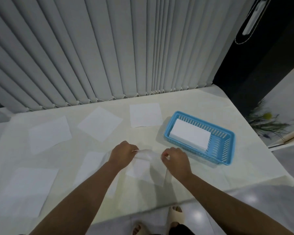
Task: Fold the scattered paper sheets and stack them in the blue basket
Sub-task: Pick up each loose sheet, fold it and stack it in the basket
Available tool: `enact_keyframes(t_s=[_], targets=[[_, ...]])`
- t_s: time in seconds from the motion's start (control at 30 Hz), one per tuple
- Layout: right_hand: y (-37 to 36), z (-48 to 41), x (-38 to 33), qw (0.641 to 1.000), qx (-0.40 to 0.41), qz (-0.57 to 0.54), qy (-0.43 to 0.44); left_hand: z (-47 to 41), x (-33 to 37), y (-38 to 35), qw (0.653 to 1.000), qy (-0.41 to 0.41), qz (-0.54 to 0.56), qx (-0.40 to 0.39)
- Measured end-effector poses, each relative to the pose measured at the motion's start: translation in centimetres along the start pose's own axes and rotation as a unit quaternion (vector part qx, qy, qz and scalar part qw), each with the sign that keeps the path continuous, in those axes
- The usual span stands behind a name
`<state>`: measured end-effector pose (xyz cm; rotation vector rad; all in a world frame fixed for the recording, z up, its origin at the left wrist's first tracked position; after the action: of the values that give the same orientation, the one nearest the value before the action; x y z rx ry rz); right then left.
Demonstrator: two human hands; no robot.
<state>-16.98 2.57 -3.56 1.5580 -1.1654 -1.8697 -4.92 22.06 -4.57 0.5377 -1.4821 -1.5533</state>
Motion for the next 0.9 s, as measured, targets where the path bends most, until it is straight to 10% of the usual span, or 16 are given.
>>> enact_keyframes(t_s=[0.9], targets=[[-6.2, 5.9, 2.3, 0.952, -0.224, 0.206, -0.02, 5.4, 2.9, -6.2, 0.976, -0.087, -0.17, -0.101]])
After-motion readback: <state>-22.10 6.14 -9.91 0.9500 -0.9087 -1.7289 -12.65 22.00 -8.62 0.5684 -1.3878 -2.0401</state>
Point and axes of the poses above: each hand's wrist, its own z-axis away from the middle knuckle, its own y-axis out of the back of the hand, x = y × z, the point moved 2 cm from there along -z, towards the middle knuckle, and after that the axes turned 9 degrees about -z, right-handed, at the moved point
